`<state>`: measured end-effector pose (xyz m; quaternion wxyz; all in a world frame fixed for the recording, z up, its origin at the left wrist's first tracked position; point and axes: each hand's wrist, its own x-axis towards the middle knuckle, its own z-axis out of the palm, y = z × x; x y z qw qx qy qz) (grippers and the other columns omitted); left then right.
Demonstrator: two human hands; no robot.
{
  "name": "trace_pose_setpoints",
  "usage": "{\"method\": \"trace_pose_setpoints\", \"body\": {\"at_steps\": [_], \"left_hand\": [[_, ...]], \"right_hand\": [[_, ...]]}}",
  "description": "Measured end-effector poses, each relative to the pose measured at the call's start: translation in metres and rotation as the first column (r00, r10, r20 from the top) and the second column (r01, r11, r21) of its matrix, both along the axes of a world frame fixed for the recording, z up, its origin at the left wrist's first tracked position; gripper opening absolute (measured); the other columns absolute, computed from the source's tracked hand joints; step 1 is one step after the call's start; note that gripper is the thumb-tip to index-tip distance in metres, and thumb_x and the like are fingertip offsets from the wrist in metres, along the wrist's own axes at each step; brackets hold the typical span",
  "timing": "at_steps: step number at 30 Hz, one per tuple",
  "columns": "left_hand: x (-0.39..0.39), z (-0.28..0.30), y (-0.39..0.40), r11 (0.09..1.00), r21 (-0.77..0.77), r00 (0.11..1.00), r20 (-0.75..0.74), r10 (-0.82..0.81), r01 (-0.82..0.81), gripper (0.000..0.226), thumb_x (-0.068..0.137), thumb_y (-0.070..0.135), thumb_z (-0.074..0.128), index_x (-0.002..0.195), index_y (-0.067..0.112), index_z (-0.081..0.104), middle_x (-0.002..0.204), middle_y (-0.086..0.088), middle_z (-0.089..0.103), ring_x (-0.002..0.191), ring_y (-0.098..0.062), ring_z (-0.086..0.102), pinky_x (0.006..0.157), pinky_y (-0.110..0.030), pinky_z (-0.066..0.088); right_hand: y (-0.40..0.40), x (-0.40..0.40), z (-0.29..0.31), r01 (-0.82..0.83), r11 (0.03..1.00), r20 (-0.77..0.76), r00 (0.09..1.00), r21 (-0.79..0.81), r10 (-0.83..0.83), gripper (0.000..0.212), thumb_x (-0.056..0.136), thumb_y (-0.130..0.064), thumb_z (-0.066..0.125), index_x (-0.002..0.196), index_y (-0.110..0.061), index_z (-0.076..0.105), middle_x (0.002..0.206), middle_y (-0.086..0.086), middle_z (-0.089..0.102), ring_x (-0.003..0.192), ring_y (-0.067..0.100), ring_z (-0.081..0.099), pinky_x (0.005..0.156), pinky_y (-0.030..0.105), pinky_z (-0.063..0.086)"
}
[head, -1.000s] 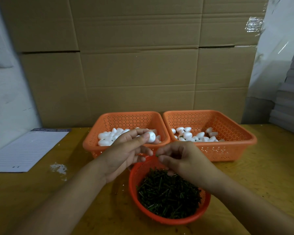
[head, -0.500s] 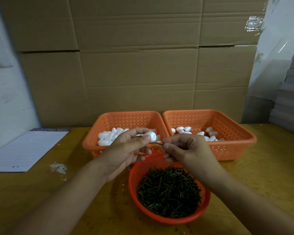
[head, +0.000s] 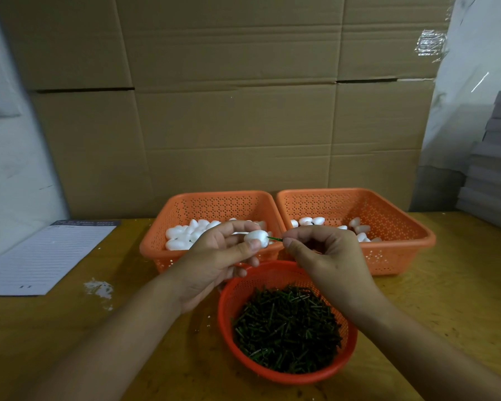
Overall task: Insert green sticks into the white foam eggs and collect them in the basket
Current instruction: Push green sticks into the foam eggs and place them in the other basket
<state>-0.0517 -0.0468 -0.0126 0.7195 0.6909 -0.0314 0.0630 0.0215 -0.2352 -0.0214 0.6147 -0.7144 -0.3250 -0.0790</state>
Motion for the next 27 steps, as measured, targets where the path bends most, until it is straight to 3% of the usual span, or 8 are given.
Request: {"method": "trace_pose_setpoints", "body": {"at_steps": [7,19,27], "left_hand": [[-0.0002,0.0013,-0.001,1.0,0.002,1.0,0.002,0.005,-0.005,0.042,0.073,0.029,0.076,0.113,0.018,0.066,0.092,0.008,0.074,0.077,-0.009,0.064,0.066,-0.021,0.052],[0.0002,0.0002,-0.0002,0.999,0.037,1.0,0.006,0.008,-0.008,0.031,0.074,0.03,0.079,0.104,0.025,0.072,0.098,0.007,0.074,0.08,-0.01,0.065,0.068,-0.022,0.053],[0.0003,-0.0025,-0.0044,0.995,0.104,1.0,0.001,0.007,-0.007,0.03,0.074,0.03,0.08,0.103,0.025,0.071,0.097,0.001,0.074,0.081,-0.009,0.066,0.07,-0.023,0.052]], "right_hand": [[-0.0001,0.002,-0.0024,-0.011,0.999,0.02,1.0,-0.044,0.011,0.014,0.09,-0.013,0.072,0.086,-0.026,0.077,0.079,-0.013,0.074,0.076,0.005,0.068,0.067,0.014,0.05],[0.0014,0.0013,-0.0042,-0.031,0.998,0.011,0.999,-0.06,0.032,0.013,0.09,-0.012,0.071,0.086,-0.022,0.077,0.079,-0.02,0.073,0.076,-0.001,0.067,0.067,0.012,0.046],[0.0026,-0.0027,-0.003,-0.047,0.996,0.029,0.998,-0.076,0.05,0.016,0.09,-0.009,0.071,0.083,-0.022,0.078,0.077,-0.015,0.075,0.072,0.0,0.068,0.067,0.015,0.049]]}}
